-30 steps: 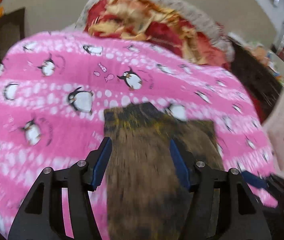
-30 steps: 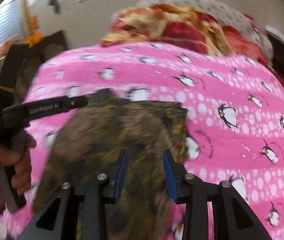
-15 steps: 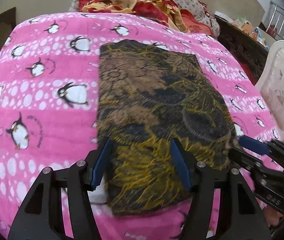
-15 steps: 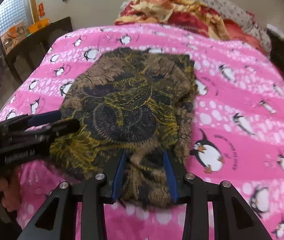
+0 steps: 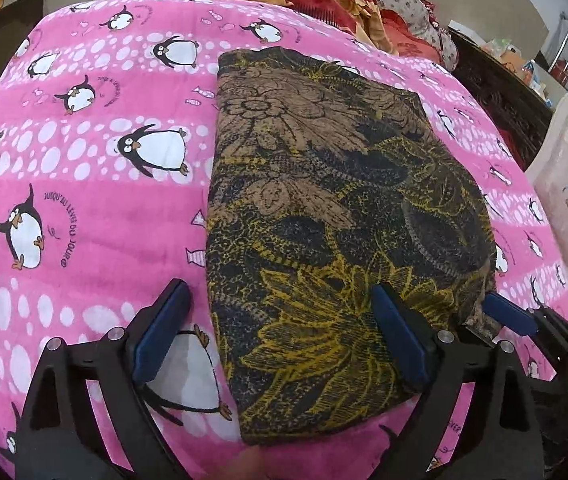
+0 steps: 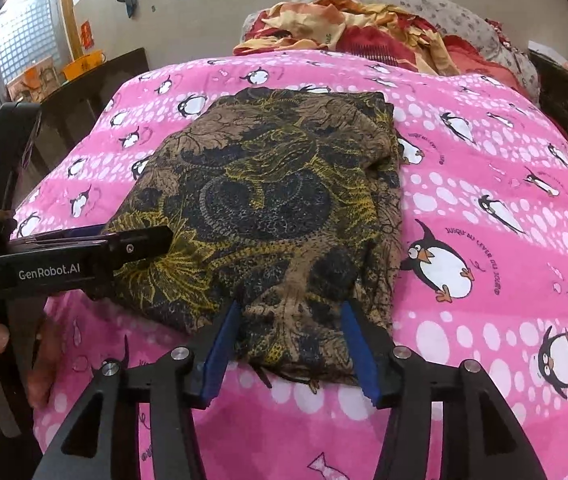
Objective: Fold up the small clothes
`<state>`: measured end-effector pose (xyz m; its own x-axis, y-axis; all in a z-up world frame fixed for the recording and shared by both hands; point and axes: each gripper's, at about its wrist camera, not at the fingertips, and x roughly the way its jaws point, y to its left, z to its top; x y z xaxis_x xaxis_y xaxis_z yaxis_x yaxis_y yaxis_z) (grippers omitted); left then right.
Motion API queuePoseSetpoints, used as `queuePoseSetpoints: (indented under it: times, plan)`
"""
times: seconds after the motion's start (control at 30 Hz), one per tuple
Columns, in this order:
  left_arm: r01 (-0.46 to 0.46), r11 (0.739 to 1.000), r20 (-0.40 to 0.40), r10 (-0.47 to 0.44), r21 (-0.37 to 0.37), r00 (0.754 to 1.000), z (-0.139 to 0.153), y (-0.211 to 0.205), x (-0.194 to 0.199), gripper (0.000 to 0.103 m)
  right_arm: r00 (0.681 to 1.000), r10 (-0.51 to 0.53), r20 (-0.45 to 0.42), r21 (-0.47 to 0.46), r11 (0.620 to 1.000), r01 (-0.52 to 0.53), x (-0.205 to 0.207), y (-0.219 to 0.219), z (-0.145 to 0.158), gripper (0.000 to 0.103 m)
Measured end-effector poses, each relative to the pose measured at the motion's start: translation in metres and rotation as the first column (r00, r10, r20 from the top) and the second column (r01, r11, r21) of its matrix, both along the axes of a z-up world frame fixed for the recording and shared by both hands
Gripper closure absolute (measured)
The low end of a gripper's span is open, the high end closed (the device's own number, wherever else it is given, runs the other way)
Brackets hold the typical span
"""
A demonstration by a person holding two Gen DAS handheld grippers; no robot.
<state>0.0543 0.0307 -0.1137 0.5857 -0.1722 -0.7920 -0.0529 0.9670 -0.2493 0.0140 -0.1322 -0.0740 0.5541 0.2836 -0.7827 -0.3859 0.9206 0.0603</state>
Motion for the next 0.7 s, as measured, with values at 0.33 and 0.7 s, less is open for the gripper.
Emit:
queuePoseSetpoints:
  times: [0.33,0.7]
  plan:
    - [0.027,0.999,0.015,-0.027,-0.042,1.000,0.000,0.002,-0.005,0.001,1.000,-0.016,0.020,0.029,0.999,0.016,-0.004,-0.002,0.002,0.044]
    - [0.032,0.999,-0.027,-0.032,0.011,0.999,0.003,-0.008,-0.004,0.001,0.999,0.018,-0.034,-0.005,1.000,-0.018,0.001,0.004,0.000,0.037]
